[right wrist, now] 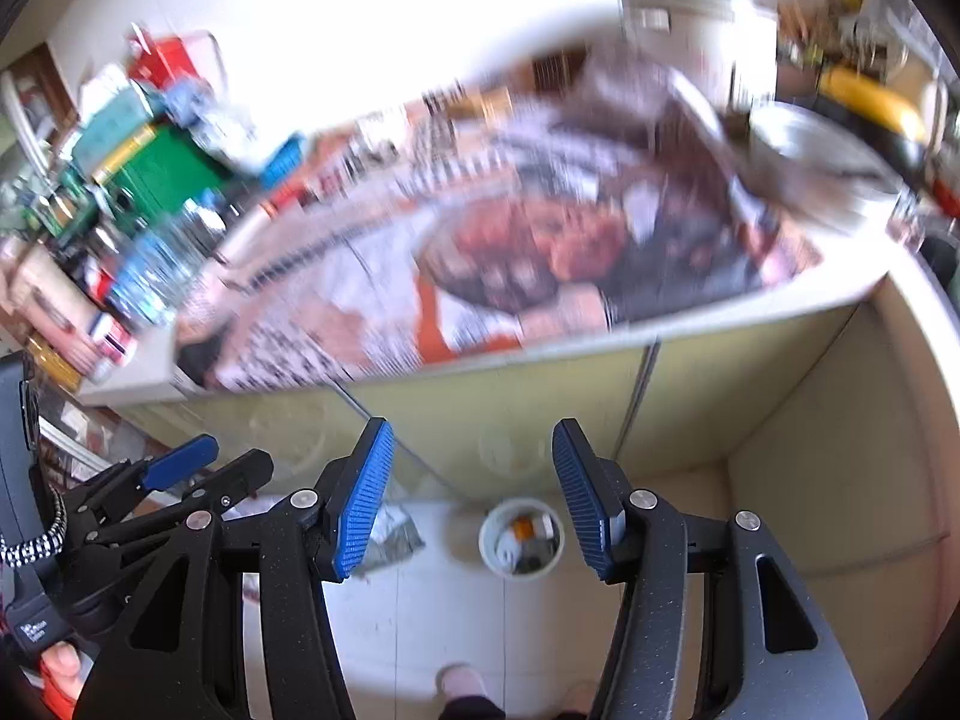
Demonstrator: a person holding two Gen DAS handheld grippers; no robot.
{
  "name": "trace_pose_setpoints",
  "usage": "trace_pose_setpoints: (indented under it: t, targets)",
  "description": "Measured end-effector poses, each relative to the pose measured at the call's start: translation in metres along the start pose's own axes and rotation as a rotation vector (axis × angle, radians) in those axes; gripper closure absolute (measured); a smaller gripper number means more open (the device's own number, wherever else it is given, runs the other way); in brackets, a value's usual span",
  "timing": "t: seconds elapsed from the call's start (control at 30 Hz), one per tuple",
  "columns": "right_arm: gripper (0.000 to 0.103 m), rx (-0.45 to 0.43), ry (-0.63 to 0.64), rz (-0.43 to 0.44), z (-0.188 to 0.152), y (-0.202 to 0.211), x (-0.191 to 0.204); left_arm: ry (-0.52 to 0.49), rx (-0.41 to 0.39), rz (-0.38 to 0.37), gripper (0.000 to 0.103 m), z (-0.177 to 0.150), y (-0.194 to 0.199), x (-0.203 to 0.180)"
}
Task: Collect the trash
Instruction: 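Raise both tools back toward the counter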
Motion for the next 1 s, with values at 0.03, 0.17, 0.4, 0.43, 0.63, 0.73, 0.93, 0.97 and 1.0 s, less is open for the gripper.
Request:
trace_pose_setpoints:
  t: [0.03, 0.17, 0.4, 0.43, 0.63, 0.73, 0.93, 0.97, 1.0]
  targets:
    - [0.051, -0.021, 0.007, -0.005, 0.006, 0.01, 0.004, -0.009, -0.029, -0.004, 0.044, 0.008, 0.017, 0.001]
    - [0.051, -0.104, 0.013, -0.021, 0.023, 0.044, 0.028, -0.038, -0.122, -0.013, 0.039, 0.034, 0.071, 0.011]
    - [0.042, -0.228, -0.005, -0.042, 0.053, 0.098, 0.044, -0.064, -0.226, -0.016, 0.032, 0.066, 0.124, 0.02]
    - [0.041, -0.245, -0.005, -0.046, 0.057, 0.103, 0.045, -0.063, -0.241, -0.015, 0.032, 0.071, 0.129, 0.022]
    - [0.04, -0.313, 0.017, -0.06, 0.087, 0.109, 0.045, -0.056, -0.299, 0.011, 0.029, 0.102, 0.139, 0.03]
    - [0.04, -0.332, 0.029, -0.039, 0.105, 0.099, 0.041, -0.044, -0.32, 0.043, 0.026, 0.121, 0.13, 0.033]
    - [0.04, -0.351, 0.077, 0.02, 0.153, 0.072, 0.026, 0.005, -0.348, 0.1, 0.024, 0.175, 0.097, 0.027]
    - [0.04, -0.354, 0.088, 0.022, 0.162, 0.069, 0.021, 0.012, -0.348, 0.106, 0.023, 0.182, 0.091, 0.025]
    - [0.04, -0.354, 0.1, 0.02, 0.174, 0.064, 0.015, 0.021, -0.345, 0.114, 0.023, 0.196, 0.082, 0.022]
Point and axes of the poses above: each gripper's, at about its wrist camera, not at the fingertips, and y roughly against the way its jaws point, x to its left, z to its top, the point moved 10 cm from there along -y, roughly the way its jaws point, and after that the axes turned 2 degrees about x, right-handed, at the moved point
